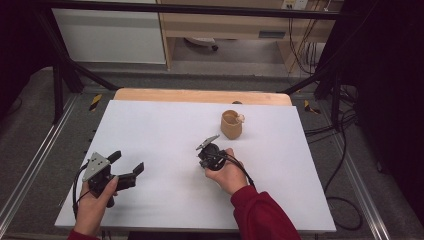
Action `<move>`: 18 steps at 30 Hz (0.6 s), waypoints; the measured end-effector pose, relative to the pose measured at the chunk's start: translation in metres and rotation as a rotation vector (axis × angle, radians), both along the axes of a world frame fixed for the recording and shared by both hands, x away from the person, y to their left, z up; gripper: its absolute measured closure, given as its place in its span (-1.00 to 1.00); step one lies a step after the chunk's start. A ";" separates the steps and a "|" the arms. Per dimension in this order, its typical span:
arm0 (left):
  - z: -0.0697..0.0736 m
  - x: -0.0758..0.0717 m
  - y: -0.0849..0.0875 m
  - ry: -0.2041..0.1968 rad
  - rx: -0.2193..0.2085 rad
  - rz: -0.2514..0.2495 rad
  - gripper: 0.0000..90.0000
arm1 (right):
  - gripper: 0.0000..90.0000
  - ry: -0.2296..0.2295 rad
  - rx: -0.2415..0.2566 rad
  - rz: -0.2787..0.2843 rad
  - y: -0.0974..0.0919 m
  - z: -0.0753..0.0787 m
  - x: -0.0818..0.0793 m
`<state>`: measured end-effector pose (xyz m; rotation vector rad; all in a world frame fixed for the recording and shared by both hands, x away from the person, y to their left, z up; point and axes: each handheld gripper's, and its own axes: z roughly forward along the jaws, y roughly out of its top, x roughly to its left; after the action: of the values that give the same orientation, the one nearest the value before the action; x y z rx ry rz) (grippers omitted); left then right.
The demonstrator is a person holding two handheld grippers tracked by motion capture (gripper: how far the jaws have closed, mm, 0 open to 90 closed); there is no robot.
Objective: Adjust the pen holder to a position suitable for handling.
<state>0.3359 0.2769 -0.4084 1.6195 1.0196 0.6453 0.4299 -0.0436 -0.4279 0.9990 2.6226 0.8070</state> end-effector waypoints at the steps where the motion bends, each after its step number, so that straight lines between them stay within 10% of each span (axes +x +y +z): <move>1: 0.000 0.000 0.000 0.000 0.000 0.000 -0.88 | 1.00 0.004 -0.003 0.002 0.000 0.000 -0.001; 18: -0.001 0.000 -0.001 0.003 0.004 0.000 -0.88 | 1.00 0.028 -0.016 0.010 -0.025 0.000 -0.021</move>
<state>0.3361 0.2762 -0.4090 1.6246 1.0210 0.6458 0.4089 -0.0681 -0.4276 1.0008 2.6553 0.7784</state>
